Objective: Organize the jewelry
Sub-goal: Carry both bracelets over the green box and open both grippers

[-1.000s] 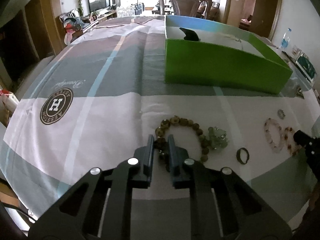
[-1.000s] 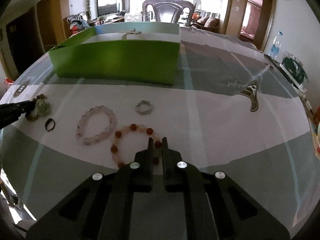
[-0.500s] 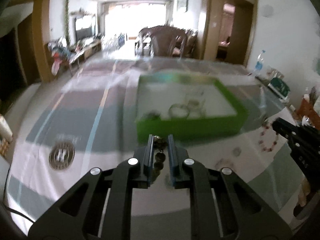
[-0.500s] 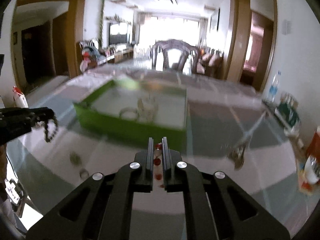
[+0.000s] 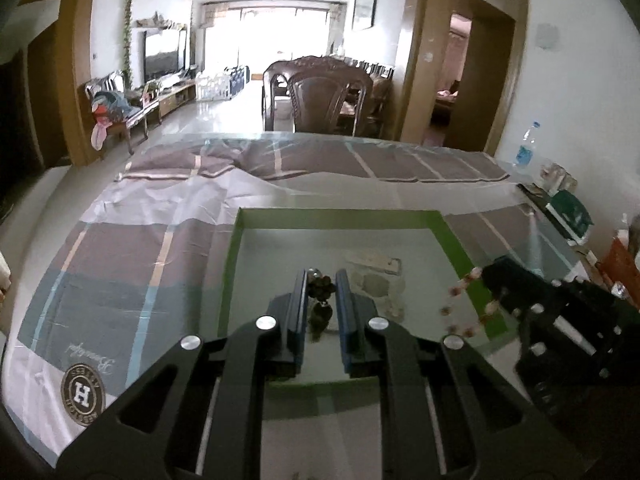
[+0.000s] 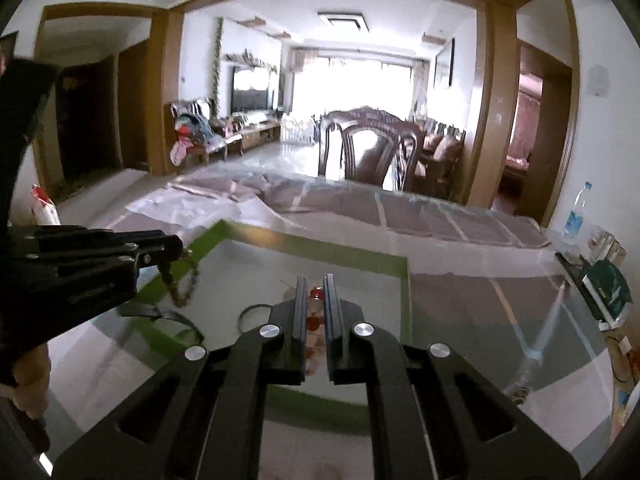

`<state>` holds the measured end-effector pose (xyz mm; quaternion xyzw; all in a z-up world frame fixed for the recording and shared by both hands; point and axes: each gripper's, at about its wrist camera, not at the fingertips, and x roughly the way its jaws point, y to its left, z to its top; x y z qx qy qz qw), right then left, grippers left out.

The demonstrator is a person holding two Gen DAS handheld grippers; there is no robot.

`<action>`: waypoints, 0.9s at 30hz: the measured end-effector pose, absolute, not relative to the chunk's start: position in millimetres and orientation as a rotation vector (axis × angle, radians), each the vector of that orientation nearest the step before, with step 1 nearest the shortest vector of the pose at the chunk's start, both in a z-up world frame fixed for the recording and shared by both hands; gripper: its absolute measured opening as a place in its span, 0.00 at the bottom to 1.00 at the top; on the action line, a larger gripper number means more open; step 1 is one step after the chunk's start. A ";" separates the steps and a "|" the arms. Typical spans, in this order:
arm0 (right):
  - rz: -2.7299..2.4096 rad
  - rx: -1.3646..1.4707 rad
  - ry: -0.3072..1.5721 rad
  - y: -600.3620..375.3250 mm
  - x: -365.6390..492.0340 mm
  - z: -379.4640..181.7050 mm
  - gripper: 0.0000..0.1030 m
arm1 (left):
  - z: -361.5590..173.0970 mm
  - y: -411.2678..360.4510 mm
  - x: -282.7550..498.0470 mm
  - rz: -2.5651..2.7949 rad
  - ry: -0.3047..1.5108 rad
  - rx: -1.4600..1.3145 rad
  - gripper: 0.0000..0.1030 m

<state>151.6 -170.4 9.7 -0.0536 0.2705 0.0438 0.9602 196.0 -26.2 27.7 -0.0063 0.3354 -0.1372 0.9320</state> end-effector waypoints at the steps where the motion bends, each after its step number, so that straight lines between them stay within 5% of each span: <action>1: 0.083 -0.111 0.561 -169.6 157.4 5.1 0.08 | 23.0 -27.7 201.3 -0.272 0.693 -0.015 0.14; 3: 0.059 -0.118 0.577 -167.1 161.2 -0.5 0.11 | 15.4 -27.0 205.9 -0.256 0.700 -0.013 0.21; 4: 0.060 -0.108 0.584 -168.4 160.0 -2.4 0.15 | 12.5 -25.7 204.7 -0.243 0.703 -0.012 0.38; 6: 0.087 -0.066 0.590 -173.7 150.1 -2.3 0.41 | 12.0 -21.6 197.8 -0.231 0.686 -0.015 0.46; 7: 0.092 -0.051 0.586 -174.5 144.0 -2.0 0.43 | 12.2 -18.9 190.5 -0.225 0.672 -0.011 0.47; 17: 0.102 0.008 0.781 -197.1 67.1 -51.2 0.43 | -30.9 16.6 105.9 -0.157 0.745 0.053 0.58; 23: 0.118 0.016 0.887 -181.4 58.7 -86.2 0.21 | -63.3 17.7 97.2 -0.172 0.818 0.031 0.56; 27: 0.135 0.028 0.918 -171.7 58.1 -97.5 0.21 | -75.7 16.3 95.7 -0.193 0.853 0.018 0.53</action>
